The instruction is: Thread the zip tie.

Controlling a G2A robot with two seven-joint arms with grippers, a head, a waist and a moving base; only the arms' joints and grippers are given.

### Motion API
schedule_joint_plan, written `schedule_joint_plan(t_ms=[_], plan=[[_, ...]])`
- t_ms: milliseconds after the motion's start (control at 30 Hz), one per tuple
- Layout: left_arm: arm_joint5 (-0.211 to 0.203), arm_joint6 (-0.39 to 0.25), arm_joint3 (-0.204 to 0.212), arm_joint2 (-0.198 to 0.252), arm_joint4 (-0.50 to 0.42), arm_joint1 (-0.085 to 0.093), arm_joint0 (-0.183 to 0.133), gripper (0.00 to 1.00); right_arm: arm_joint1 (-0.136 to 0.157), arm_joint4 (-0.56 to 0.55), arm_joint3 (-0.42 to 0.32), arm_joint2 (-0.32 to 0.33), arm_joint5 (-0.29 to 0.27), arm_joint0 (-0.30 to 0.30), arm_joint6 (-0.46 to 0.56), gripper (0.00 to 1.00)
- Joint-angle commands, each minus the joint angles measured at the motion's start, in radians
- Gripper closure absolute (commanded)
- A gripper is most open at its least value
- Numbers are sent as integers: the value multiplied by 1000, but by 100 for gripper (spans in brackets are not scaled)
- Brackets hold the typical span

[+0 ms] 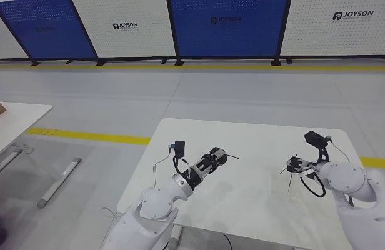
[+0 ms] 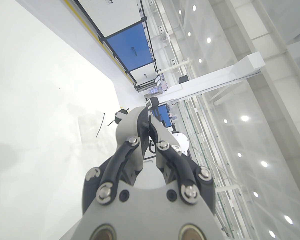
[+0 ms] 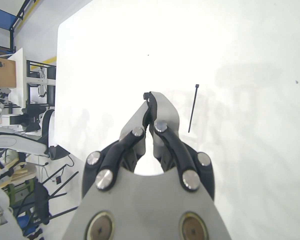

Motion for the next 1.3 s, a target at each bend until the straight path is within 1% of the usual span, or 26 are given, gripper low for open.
schedule_joint_plan(t_ms=[0, 67, 100, 200, 300, 367, 433, 467, 500, 533, 567, 967, 1000, 1033, 1067, 1133, 1167, 1200, 1233, 1267], plan=[[0, 0, 0, 0, 0, 0, 0, 100, 0, -8, 1, -2, -1, -3, -11, 100], [0, 0, 0, 0, 0, 0, 0, 100, -3, -49, 4, -27, 0, -27, -88, 100], [0, 0, 0, 0, 0, 0, 0, 100, -8, -30, 7, -24, 0, -35, -126, 100], [0, 0, 0, 0, 0, 0, 0, 100, -26, 102, -11, 7, 0, -58, -238, 100], [0, 0, 0, 0, 0, 0, 0, 100, -39, 181, -89, 32, 0, -114, -392, 100], [0, 0, 0, 0, 0, 0, 0, 100, -46, 197, -156, 36, 0, -165, -499, 100], [0, 0, 0, 0, 0, 0, 0, 100, -51, 203, -204, 37, 0, -207, -590, 100], [0, 0, 0, 0, 0, 0, 0, 100, -55, 198, -227, 35, 0, -234, -650, 100], [0, 0, 0, 0, 0, 0, 0, 100, -58, 190, -240, 32, 0, -251, -698, 100], [0, 0, 0, 0, 0, 0, 0, 100, -63, 180, -246, 32, 0, -268, -767, 100], [0, 0, 0, 0, 0, 0, 0, 100, -67, 183, -246, 29, 0, -279, -809, 100], [0, 0, 0, 0, 0, 0, 0, 100, -67, 183, -246, 29, 0, -279, -809, 100], [0, 0, 0, 0, 0, 0, 0, 100, -67, 175, -246, 26, -14, -284, -815, 100], [0, 0, 0, 0, 0, 0, 0, 100, -67, 154, -253, 26, -35, -291, -849, 100], [0, 0, 0, 0, 0, 0, 0, 100, -70, 158, -261, 27, -52, -302, -898, 100], [0, 0, 0, 0, 0, 0, 0, 100, -76, 206, -286, 28, -94, -329, -976, 100], [0, 0, 0, 0, 0, 0, 0, 100, -79, 227, -306, 32, -128, -348, -1032, 100], [0, 0, 0, 0, 0, 0, 0, 100, -81, 222, -323, 31, -154, -364, -1076, 100], [0, 0, 0, 0, 0, 0, 0, 100, -82, 214, -332, 26, -171, -383, -1105, 100], [0, 0, 0, 0, 0, 0, 0, 100, -83, 216, -343, 25, -174, -395, -1119, 100]])
